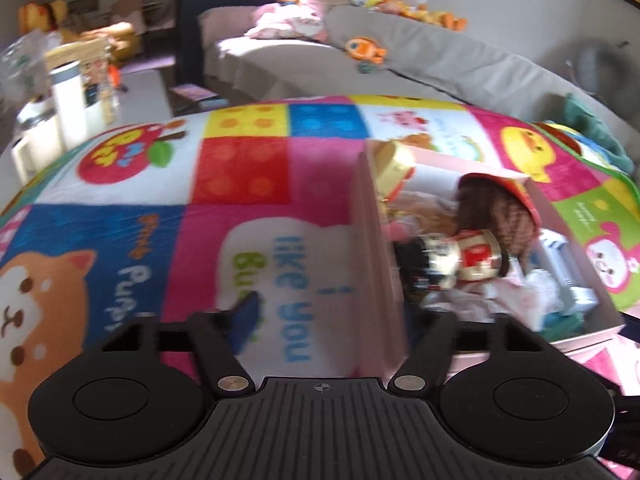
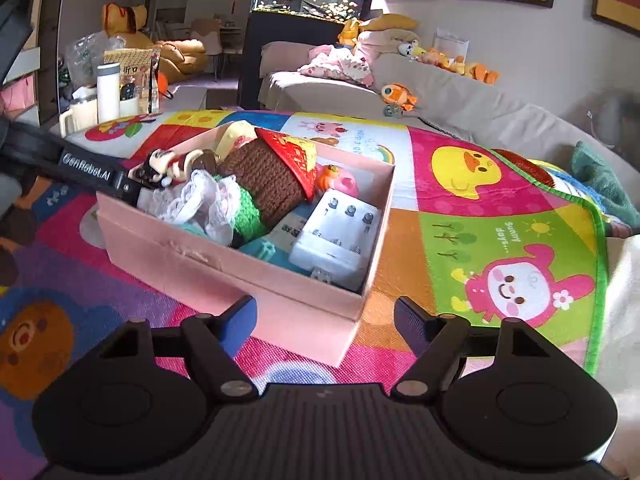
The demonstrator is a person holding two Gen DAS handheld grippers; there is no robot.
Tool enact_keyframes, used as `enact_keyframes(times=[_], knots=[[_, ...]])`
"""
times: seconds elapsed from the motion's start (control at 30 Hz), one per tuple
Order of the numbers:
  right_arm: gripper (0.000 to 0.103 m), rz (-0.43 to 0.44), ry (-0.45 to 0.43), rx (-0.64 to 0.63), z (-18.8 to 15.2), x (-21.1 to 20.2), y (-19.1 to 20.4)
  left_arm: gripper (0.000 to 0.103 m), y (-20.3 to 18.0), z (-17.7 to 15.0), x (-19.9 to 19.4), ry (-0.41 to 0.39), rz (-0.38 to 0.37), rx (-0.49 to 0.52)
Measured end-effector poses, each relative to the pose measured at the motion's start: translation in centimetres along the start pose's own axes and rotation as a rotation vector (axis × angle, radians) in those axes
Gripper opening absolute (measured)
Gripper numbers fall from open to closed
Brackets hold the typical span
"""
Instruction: Organize objects
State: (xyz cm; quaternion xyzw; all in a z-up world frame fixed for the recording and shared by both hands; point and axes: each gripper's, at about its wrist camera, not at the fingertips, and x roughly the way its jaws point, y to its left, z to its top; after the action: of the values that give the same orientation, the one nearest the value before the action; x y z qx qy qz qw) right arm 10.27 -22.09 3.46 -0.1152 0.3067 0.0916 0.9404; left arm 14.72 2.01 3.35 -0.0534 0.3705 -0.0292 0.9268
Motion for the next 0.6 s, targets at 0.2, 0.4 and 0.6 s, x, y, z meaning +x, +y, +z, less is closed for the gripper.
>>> enact_keyframes(times=[0.2,0.4,0.6], knots=[[0.076,0.062,-0.061,-0.07,0.8,-0.4,3.7,0.094,3.9,-1.2,-2.0,-0.025,0.075,-0.046],[0.076,0.108,-0.071,-0.081,1.4,-0.5,6.5,0.101,7.3,-1.5,-2.4,-0.041,0.097,-0.073],[0.076,0.092,-0.072,-0.108,1.1,-0.4,7.4,0.101,7.8,-2.0,-2.3,-0.075,0.073,-0.114]])
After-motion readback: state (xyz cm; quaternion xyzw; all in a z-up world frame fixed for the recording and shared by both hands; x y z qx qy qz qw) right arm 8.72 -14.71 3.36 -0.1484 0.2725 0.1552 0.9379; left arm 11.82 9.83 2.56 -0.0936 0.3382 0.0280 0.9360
